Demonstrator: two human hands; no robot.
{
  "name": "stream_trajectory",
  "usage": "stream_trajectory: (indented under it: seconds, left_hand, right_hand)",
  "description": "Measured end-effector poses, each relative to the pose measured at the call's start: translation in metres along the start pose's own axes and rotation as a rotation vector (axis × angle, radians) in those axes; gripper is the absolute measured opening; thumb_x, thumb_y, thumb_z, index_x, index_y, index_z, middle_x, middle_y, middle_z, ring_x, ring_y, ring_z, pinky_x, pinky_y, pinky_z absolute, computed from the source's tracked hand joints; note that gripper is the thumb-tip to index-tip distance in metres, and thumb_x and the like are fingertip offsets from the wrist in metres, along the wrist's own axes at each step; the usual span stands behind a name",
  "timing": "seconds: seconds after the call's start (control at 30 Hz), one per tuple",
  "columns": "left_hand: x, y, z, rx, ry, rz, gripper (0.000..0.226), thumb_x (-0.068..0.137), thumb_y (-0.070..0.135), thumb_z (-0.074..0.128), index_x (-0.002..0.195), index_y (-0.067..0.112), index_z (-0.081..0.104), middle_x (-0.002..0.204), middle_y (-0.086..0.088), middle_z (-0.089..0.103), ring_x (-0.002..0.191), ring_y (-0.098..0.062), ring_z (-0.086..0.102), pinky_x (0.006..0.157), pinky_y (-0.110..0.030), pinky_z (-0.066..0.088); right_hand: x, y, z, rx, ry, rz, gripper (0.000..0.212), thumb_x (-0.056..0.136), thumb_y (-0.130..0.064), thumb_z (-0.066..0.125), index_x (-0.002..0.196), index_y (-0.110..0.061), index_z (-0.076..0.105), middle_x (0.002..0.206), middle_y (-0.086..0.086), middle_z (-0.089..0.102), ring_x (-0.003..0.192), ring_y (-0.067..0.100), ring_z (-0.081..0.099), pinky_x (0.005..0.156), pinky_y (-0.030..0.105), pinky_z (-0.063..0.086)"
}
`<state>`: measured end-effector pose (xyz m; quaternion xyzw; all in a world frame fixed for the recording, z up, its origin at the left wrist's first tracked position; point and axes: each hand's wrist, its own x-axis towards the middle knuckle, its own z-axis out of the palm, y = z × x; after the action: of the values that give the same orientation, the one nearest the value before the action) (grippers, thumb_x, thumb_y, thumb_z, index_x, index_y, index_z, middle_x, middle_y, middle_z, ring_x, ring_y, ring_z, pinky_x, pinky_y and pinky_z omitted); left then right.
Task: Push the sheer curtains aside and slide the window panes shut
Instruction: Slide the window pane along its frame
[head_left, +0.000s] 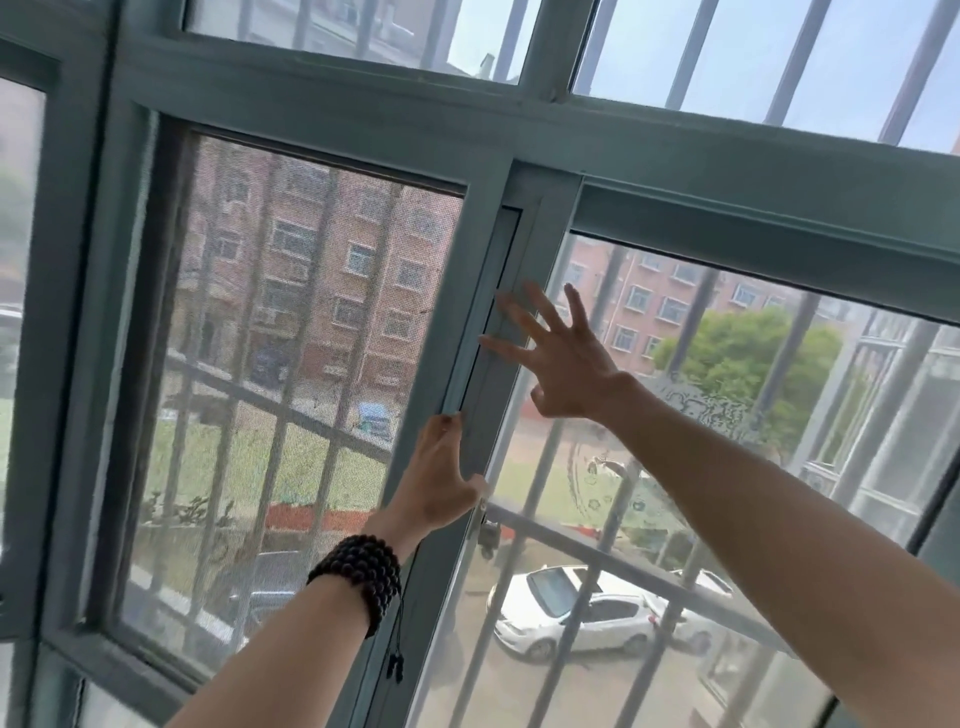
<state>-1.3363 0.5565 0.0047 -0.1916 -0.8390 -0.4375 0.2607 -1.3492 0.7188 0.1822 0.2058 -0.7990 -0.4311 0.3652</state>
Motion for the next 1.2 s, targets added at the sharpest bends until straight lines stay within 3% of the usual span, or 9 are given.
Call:
stream_trajectory:
  seconds: [0.17,0.3,0.47,0.63,0.73,0.87,1.0,1.1,1.2]
  left_hand:
    - [-0.003,-0.004,0.002,-0.004,-0.006,0.017,0.088,0.086,0.019,0.063,0.159,0.010,0.013,0.161,0.000,0.018,0.146,-0.007,0.012,0.113,-0.024,0.002]
    - [-0.005,-0.005,0.008,-0.040,0.038,0.030,0.089,0.087,0.016,0.065,0.159,0.013,0.013,0.158,0.001,0.021,0.139,-0.001,0.015,0.111,-0.011,0.000]
    - [-0.007,-0.001,0.012,-0.098,0.049,0.029,0.090,0.087,0.017,0.069,0.158,0.012,0.014,0.149,0.003,0.022,0.139,-0.014,0.024,0.118,-0.027,0.021]
    - [-0.008,0.001,0.014,-0.115,0.078,0.031,0.088,0.087,0.016,0.068,0.158,0.012,0.015,0.155,-0.002,0.021,0.140,-0.004,0.014,0.119,-0.027,0.012]
    - [-0.010,0.003,0.015,-0.110,0.090,0.031,0.088,0.086,0.016,0.067,0.157,0.013,0.016,0.153,-0.002,0.023,0.134,0.000,0.012,0.117,-0.025,0.009]
    - [-0.012,0.006,0.017,-0.113,0.062,0.018,0.084,0.084,0.016,0.068,0.155,0.010,0.023,0.148,-0.002,0.028,0.142,-0.021,0.024,0.121,-0.040,0.025]
    - [-0.015,0.011,0.027,-0.097,0.055,0.055,0.083,0.084,0.019,0.068,0.154,0.008,0.024,0.147,-0.001,0.027,0.140,-0.021,0.026,0.118,-0.027,0.022]
    - [-0.017,0.019,0.035,-0.068,0.047,0.092,0.086,0.084,0.023,0.067,0.156,0.011,0.022,0.150,-0.001,0.025,0.143,-0.017,0.020,0.119,-0.027,0.015]
    - [-0.018,0.027,0.039,-0.102,0.039,0.123,0.085,0.083,0.022,0.069,0.155,0.016,0.023,0.143,0.000,0.030,0.135,-0.017,0.028,0.117,-0.031,0.025]
  right_hand:
    - [0.007,0.012,-0.007,-0.081,-0.030,-0.061,0.096,0.083,-0.046,0.065,0.158,-0.046,0.006,0.168,0.009,-0.018,0.153,0.041,-0.014,0.117,0.069,-0.008]
    - [0.006,0.014,-0.010,-0.084,-0.020,-0.091,0.090,0.087,-0.039,0.065,0.159,-0.044,0.010,0.169,0.011,-0.012,0.153,0.042,-0.013,0.118,0.070,0.000]
    - [0.008,0.012,-0.011,-0.080,-0.041,-0.070,0.096,0.087,-0.037,0.067,0.159,-0.043,0.005,0.169,0.009,-0.015,0.153,0.041,-0.015,0.117,0.072,0.004]
    - [0.009,0.005,-0.012,-0.035,-0.038,-0.037,0.093,0.084,-0.026,0.072,0.158,-0.039,0.017,0.170,0.011,-0.009,0.154,0.042,-0.012,0.116,0.073,0.010]
    - [0.010,0.004,-0.012,-0.045,-0.033,-0.023,0.093,0.084,-0.026,0.073,0.157,-0.039,0.017,0.170,0.011,-0.007,0.154,0.042,-0.011,0.115,0.073,0.011]
    - [0.005,0.006,-0.009,-0.069,-0.034,-0.020,0.095,0.083,-0.026,0.072,0.158,-0.040,0.015,0.169,0.011,-0.006,0.154,0.042,-0.010,0.115,0.073,0.011]
    - [-0.008,0.014,-0.005,-0.070,-0.036,-0.011,0.094,0.083,-0.025,0.070,0.158,-0.040,0.015,0.169,0.011,-0.008,0.154,0.042,-0.010,0.114,0.073,0.009]
    - [-0.023,0.019,-0.003,-0.064,-0.046,0.010,0.094,0.080,-0.033,0.068,0.157,-0.042,0.014,0.169,0.009,-0.011,0.154,0.040,-0.013,0.116,0.072,0.004]
    - [-0.037,0.024,-0.005,-0.010,-0.056,0.030,0.087,0.080,-0.040,0.060,0.156,-0.043,0.018,0.170,0.006,-0.009,0.154,0.038,-0.014,0.116,0.072,0.003]
